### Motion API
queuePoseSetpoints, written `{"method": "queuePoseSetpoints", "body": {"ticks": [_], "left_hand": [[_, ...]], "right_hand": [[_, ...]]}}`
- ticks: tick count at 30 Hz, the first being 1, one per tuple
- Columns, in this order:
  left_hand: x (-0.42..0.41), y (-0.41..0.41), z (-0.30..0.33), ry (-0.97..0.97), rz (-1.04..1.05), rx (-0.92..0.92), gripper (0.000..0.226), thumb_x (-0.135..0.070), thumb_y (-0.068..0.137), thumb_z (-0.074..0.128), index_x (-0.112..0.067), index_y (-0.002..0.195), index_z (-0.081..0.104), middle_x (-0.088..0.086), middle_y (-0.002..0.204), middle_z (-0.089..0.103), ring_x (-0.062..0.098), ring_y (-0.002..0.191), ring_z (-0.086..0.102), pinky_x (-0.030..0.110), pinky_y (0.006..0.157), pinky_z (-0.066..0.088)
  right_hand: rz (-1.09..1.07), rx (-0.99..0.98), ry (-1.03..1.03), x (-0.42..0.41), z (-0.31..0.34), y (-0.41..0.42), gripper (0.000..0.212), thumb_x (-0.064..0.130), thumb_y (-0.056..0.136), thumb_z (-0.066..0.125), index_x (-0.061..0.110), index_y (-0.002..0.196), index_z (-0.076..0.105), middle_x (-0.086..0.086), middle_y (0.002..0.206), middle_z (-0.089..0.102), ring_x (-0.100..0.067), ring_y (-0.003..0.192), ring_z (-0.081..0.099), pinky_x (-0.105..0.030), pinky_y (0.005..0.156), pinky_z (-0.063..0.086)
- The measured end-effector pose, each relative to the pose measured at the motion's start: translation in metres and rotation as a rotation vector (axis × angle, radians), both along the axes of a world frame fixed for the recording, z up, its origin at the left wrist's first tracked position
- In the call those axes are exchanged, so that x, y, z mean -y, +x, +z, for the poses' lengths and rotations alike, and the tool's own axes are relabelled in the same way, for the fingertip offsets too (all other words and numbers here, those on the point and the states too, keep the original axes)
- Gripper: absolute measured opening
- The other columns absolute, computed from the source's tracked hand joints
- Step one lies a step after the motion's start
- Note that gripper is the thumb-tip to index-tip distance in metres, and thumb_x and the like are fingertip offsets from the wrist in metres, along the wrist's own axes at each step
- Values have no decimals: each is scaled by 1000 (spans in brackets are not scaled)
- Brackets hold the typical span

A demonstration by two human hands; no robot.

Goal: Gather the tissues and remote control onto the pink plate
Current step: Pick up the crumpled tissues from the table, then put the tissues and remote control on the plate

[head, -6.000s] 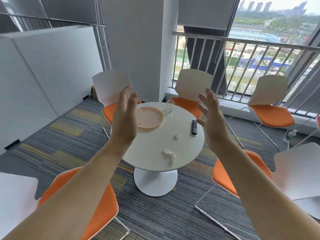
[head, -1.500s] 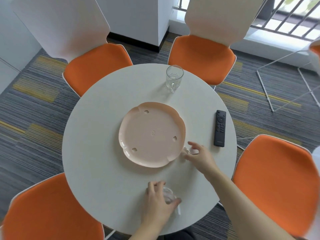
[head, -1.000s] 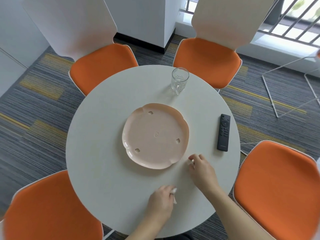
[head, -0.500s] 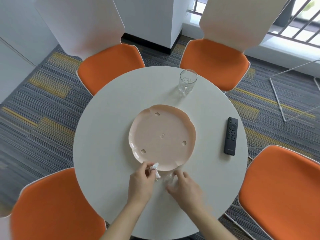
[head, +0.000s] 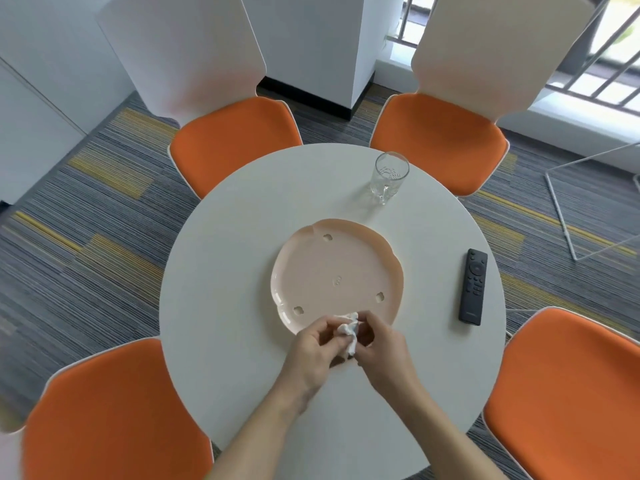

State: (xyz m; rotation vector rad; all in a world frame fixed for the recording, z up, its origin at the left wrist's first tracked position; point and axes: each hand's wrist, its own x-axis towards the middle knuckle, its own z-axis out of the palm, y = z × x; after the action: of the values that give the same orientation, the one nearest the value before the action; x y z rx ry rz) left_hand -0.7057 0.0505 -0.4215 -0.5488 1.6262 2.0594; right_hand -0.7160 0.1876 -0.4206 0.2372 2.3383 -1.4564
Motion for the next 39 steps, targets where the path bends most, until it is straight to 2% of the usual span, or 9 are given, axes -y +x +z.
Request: {"method": "queuePoseSetpoints", "body": {"ticks": [4,9,15,18,23,28,34,37,39], "left_hand": [[6,-24,-3,-112,121,-35,20,-3,87,62,-23,86,67,3,77,73,14,66,65,22,64,54],[10,-43,-13,-154,134,-40,32,-1,87,60,-26,107,61,5,85,76,19,72,71,28,67,58],[13,-76,-31,-630,-9,-128,13,-27,84,66,-22,72,68,-13,51,57,4,50,49,18,55,41],[14,-93,-38,-776,-52,-169,6,-20,82,67,-19,77,69,-7,63,61,7,57,51,19,52,38],[12,-109,-54,-954,-114,-161,10,-14,82,65,-17,90,71,0,84,65,18,77,58,29,64,44],[8,-105,-58,-972,-101,-175,8,-14,83,63,-19,86,69,-6,77,60,17,75,59,31,64,48],[-5,-98,-45,-782,59,-147,18,-13,84,61,-15,69,53,-7,56,57,0,55,57,16,51,39],[-16,-93,-37,-586,75,-93,14,-10,88,53,-11,74,51,3,71,67,18,71,71,30,63,53],[-28,-94,-28,-470,51,-105,9,-8,89,54,-8,81,59,9,79,71,16,68,73,25,62,56]], "right_hand": [[102,-50,4,4,6,-16,31,18,81,66,38,105,67,12,74,70,-4,59,59,-14,57,44],[16,-47,19,-4,1,-22,33,21,88,64,43,113,63,15,77,68,-3,59,58,-15,58,44],[-170,8,-2,-45,-3,-20,28,14,87,65,36,106,68,3,81,70,-18,61,60,-28,59,51],[-247,15,37,-72,-5,-18,26,12,87,66,33,101,69,3,79,71,-10,57,62,-40,61,54],[-337,8,48,-112,-7,-18,25,8,88,64,30,99,68,-2,78,68,-15,59,63,-37,55,51],[-376,9,18,-122,-10,-25,23,9,90,62,30,99,68,-3,79,68,-21,64,62,-35,55,51],[-471,-25,121,-130,-15,-31,15,18,91,62,27,99,70,4,78,70,-5,64,62,-31,56,50],[-518,-61,391,-150,-20,-46,23,24,90,62,18,112,66,-1,102,68,-14,84,63,-32,65,43],[-457,-6,544,-160,-27,-60,42,35,88,63,19,126,56,-6,124,56,-24,104,59,-34,73,43]]}}
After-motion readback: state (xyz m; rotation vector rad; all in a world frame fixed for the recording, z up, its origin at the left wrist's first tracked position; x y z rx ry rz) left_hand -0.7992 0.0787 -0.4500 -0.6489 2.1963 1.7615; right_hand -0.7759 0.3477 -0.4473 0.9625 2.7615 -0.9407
